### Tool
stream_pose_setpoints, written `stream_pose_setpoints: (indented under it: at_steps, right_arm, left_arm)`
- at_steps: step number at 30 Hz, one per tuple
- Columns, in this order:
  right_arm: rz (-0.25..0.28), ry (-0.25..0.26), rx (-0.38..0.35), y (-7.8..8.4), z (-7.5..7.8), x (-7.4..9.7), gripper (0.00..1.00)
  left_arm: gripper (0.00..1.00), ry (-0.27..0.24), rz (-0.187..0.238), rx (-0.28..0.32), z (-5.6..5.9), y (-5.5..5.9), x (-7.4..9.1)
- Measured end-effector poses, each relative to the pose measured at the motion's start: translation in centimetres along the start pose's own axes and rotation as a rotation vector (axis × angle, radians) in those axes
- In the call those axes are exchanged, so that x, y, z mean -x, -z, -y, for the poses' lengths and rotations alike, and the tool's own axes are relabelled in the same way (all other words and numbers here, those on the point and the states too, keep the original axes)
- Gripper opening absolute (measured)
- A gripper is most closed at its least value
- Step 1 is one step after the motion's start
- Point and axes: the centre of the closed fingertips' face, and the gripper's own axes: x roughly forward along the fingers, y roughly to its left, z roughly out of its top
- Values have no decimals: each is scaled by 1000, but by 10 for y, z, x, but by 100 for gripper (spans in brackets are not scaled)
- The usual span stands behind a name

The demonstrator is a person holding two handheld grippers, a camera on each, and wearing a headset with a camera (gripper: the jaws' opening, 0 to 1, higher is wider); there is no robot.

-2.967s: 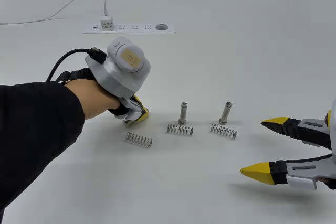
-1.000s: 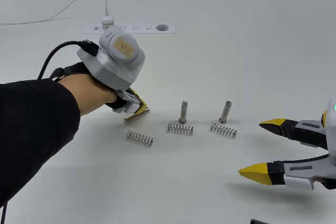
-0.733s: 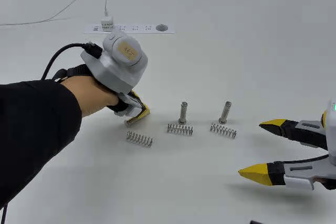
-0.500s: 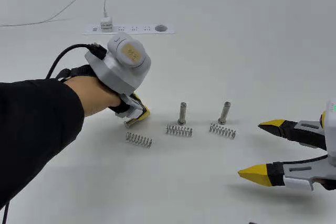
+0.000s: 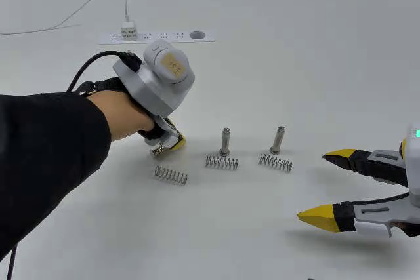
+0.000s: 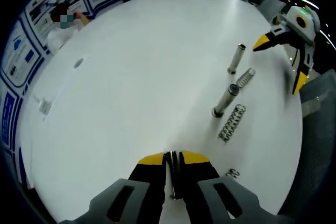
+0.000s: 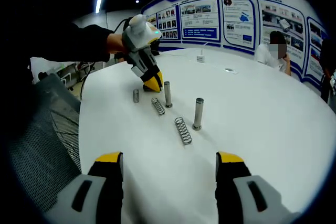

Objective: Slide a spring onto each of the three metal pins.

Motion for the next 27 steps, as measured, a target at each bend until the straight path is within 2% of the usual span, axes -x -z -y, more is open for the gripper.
stream_pose_setpoints:
  at_steps: [11, 16, 27]
  right_arm:
    - [0, -3, -5, 1, -1, -2, 73]
    - [0, -3, -6, 1, 0, -1, 73]
    - [0, -1, 5, 0, 0, -2, 73]
  left_arm:
    - [9, 4, -25, -4, 1, 1, 0]
    - [10, 0, -27, -26, 3, 1, 1]
    - [8, -12, -11, 24, 1, 2, 0]
